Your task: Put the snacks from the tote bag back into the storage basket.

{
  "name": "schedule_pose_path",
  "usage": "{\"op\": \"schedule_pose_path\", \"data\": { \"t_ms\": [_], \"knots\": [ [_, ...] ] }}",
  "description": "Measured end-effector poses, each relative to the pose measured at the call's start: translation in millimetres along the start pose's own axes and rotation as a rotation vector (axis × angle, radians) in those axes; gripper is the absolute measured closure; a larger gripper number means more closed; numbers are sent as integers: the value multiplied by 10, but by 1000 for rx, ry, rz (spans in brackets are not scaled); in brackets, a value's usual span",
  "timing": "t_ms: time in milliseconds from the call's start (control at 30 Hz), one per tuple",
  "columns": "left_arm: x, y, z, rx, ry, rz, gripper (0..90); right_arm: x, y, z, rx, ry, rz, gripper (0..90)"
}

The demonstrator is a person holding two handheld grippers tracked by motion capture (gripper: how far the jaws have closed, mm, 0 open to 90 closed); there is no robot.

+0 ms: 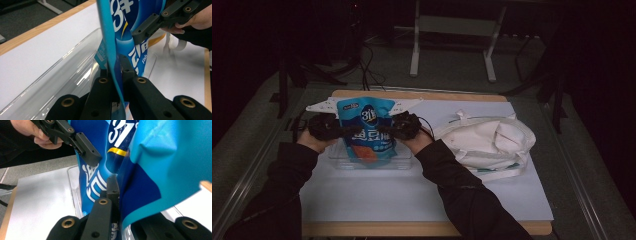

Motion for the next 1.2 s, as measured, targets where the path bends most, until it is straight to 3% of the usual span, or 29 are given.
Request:
{"op": "schedule_pose_path", "data": {
  "t_ms": [200,333,833,967,1133,1200],
  "knots": [
    [51,42,26,15,16,-27,898,22,-27,10,-14,15,3,886],
    [66,82,22,-2,12,-56,897,57,-53,43,-15,33,32,884],
    [104,91,22,-25,44,-32,854,59,-50,46,-14,45,1,851],
    [121,96,24,-36,42,-18,784,35,-40,57,-18,56,-9,733],
    [74,103,29,-75,42,-26,596,5,-49,59,-5,67,-3,519],
    [43,91,46,-134,44,-51,560,-14,-45,82,-6,86,-4,440]
  ]
}}
Point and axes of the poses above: each handheld gripper's, and its own axes: z roughly backward along the jaws, x roughly out of its underside, y roughly to its right, the point moved 9 cm from there along -z, roughly forward along the jaws, and after that the axes turned 12 degrees about x, right-handed, at the moved point
